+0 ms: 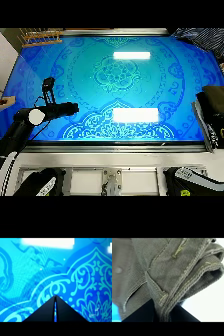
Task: Fold the clothes and pants, and hang the long-sleeved shirts on hangers.
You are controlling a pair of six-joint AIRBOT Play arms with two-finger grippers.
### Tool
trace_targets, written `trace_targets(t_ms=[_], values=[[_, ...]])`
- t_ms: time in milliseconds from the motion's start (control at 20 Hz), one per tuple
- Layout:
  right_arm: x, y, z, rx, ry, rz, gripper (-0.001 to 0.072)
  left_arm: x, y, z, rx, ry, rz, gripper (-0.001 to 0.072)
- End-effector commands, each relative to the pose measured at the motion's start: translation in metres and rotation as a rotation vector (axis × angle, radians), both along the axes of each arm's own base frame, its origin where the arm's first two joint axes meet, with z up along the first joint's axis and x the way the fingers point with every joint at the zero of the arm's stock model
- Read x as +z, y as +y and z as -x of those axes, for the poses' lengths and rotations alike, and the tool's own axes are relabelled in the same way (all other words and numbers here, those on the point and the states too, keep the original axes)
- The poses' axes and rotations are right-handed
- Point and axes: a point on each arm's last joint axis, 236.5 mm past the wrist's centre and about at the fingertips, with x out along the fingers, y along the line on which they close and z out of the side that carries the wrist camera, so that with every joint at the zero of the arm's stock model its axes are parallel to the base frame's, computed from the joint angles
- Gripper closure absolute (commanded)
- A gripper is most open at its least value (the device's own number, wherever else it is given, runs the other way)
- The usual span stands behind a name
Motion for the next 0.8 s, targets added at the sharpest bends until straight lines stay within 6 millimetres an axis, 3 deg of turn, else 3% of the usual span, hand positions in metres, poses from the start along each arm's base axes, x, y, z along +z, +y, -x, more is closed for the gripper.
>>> trace_targets(t_ms=[0, 200, 250, 300, 350, 450, 600, 650, 750], values=[[-0.03, -0.007, 0.04, -0.063, 0.174, 0.002, 0.0681, 0.0, 0.0, 0.0, 0.001, 0.0, 0.0, 0.0686], [-0.057, 0.001, 0.046, -0.066, 0.22, -0.053, 0.0649, 0.0, 0.0, 0.0, 0.001, 0.0, 0.0, 0.0686], [-0.059, 0.001, 0.046, -0.064, 0.22, -0.053, 0.0457, 0.0, 0.0, 0.0, 0.001, 0.0, 0.0, 0.0687], [-0.059, 0.0, 0.045, -0.063, 0.217, -0.049, 0.0168, 0.0, 0.0, 0.0, 0.001, 0.0, -0.001, 0.0686], [-0.057, -0.001, 0.044, -0.062, 0.211, -0.041, 0.0006, 0.0, 0.0, 0.0, 0.001, 0.0, 0.0, 0.0686], [-0.045, -0.007, 0.038, -0.063, 0.158, 0.016, 0.0006, 0.0, 0.0, 0.0, 0.001, 0.0, 0.0, 0.0686], [0.007, -0.012, 0.001, -0.022, -0.093, 0.186, 0.0007, 0.0, 0.0, 0.0, 0.001, 0.0, 0.0, 0.0686], [0.028, -0.003, -0.02, 0.022, -0.207, 0.22, 0.0006, 0.0, 0.0, 0.0, 0.001, 0.0, 0.0, 0.0686], [0.067, 0.038, -0.067, 0.162, -0.425, 0.233, 0.0006, 0.0, 0.0, 0.0, 0.001, 0.0, 0.0, 0.0686]])
